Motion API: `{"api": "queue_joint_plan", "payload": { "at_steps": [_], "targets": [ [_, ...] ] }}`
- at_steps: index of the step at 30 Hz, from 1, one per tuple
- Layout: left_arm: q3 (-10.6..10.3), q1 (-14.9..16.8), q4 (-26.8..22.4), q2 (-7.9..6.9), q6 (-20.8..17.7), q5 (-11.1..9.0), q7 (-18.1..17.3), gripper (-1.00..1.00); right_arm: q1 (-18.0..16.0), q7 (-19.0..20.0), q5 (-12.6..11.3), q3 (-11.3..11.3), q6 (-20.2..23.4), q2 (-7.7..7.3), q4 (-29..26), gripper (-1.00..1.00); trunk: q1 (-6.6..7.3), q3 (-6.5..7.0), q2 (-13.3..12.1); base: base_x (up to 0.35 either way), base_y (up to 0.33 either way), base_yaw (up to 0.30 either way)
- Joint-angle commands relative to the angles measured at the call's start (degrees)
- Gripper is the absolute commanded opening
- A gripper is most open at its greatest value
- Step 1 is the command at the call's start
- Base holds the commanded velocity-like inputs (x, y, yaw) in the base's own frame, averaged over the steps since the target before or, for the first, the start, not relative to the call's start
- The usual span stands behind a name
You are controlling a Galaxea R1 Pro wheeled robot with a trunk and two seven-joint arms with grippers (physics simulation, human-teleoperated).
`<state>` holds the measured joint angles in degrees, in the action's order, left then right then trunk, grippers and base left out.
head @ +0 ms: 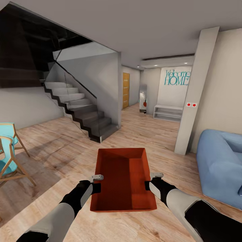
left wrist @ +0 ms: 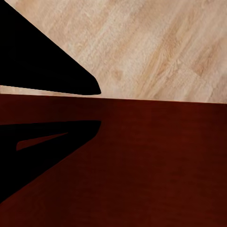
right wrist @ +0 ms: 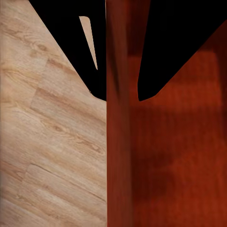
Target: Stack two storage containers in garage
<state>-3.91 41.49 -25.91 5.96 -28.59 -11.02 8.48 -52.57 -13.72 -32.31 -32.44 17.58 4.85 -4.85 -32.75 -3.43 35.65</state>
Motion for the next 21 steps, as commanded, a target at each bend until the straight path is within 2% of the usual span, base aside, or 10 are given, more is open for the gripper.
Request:
{"api": "queue_joint_plan", "payload": {
  "at_steps": [1, 21],
  "targets": [
    [-0.65, 0.00, 0.07, -0.07, -0.54, 1.26, 0.84, -1.00, -0.08, -0.52, 1.02, -1.31, 0.36, -0.01, -0.25, -1.00, -0.05, -0.10, 0.09, 0.323, 0.000, -0.010],
    [-0.61, 0.00, 0.07, -0.07, -0.59, 1.26, 0.93, -1.00, -0.08, -0.52, 1.02, -1.31, 0.35, -0.01, -0.25, -1.00, -0.05, -0.10, 0.09, 0.322, 0.000, -0.001]
  ]
}}
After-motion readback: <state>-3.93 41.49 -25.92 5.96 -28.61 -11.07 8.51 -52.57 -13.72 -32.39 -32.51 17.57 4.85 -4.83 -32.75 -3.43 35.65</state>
